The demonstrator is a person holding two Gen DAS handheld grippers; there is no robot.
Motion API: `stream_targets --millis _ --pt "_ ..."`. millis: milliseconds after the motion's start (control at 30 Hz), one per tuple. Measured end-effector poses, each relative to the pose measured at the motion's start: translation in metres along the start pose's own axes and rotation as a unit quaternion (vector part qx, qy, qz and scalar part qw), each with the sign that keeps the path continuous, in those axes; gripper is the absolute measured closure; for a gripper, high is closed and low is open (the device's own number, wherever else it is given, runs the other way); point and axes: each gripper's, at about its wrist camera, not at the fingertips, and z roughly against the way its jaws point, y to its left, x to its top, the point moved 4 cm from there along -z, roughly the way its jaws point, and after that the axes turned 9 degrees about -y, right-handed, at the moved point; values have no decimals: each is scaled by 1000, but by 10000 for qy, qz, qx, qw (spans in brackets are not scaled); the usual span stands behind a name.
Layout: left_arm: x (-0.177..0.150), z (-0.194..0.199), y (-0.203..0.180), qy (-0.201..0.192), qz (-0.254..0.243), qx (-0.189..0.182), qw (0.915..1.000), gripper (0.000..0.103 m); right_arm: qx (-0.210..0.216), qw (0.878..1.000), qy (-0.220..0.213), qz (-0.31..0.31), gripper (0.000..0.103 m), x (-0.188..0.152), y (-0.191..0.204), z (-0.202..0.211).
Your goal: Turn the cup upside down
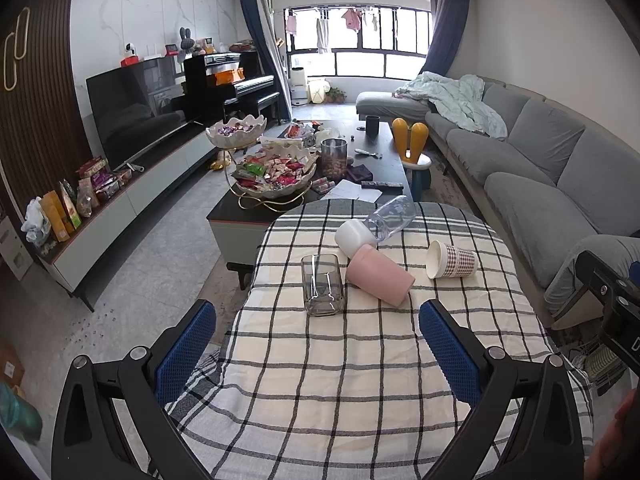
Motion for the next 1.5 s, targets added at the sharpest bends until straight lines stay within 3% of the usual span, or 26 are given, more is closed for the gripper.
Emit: stream_targets --millis 733,933,1100,1367,1500 --pt "-2 -10 10 30 -4 -43 10000 0 -62 9999 114 -42 0 -6 0 -11" --pt "5 -20 -11 20 -214 -172 9996 0 -181 9996 130 -150 0 -2 -9 -12" --pt "17 -36 -37 3 -663 -418 9969 0 -435 9980 183 -409 0 -2 -23 -21" --pt "42 -81 -88 38 -1627 -1080 9807 0 -847 9891 386 -1139 0 -8 -49 -51" --pt "49 -111 -124 135 -2308 -1465 9618 0 -1144 9802 552 -1516 0 -16 -63 -76"
